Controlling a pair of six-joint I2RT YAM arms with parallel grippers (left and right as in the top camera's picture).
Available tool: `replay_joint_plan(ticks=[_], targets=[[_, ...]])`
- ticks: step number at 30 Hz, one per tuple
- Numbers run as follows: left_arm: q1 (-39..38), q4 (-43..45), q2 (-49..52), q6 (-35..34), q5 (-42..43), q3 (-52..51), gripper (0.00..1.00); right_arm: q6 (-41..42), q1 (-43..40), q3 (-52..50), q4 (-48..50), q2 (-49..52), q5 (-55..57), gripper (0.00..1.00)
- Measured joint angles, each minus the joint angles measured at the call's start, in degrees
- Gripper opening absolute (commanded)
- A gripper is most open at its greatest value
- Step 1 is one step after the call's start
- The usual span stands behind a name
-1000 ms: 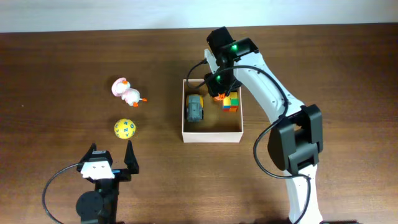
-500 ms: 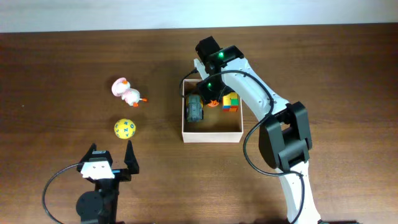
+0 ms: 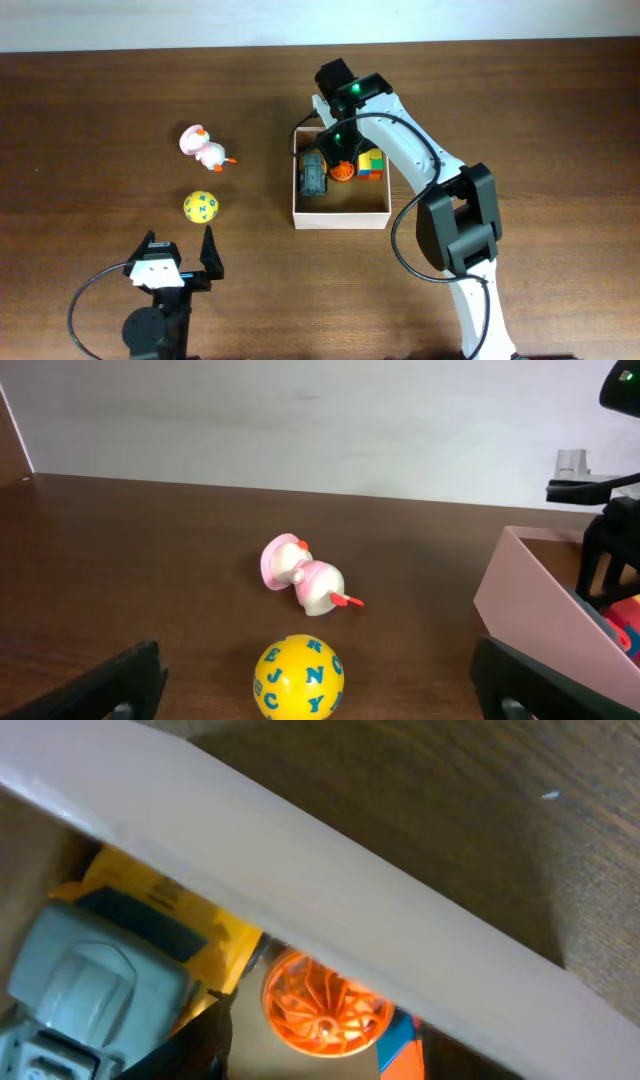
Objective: Pack container
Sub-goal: 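Lower the spinner into the box and open the right gripper, then withdraw the right gripper up and right to the table edge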
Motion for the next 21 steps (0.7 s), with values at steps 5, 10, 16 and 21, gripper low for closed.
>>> replay_joint_plan(ticks=[5, 10, 16, 21], targets=[[0.0, 0.0, 0.0, 0.0, 0.0, 0.0, 0.99, -0.04, 0.0, 2.97, -5.38, 0.0, 0.0, 0.54], [0.0, 0.0, 0.0, 0.0, 0.0, 0.0, 0.99, 0.0, 0.26, 10.71, -11.58, -0.02, 0.0, 0.54], [0.0, 0.0, 0.0, 0.0, 0.0, 0.0, 0.99, 1.99, 1.25, 20.2, -17.81, -0.15, 2.71, 0.55], [0.0, 0.0, 0.0, 0.0, 0.02, 0.0, 0.99, 7.98, 0.26, 22.86, -20.87, -0.85, 10.86, 0.58]])
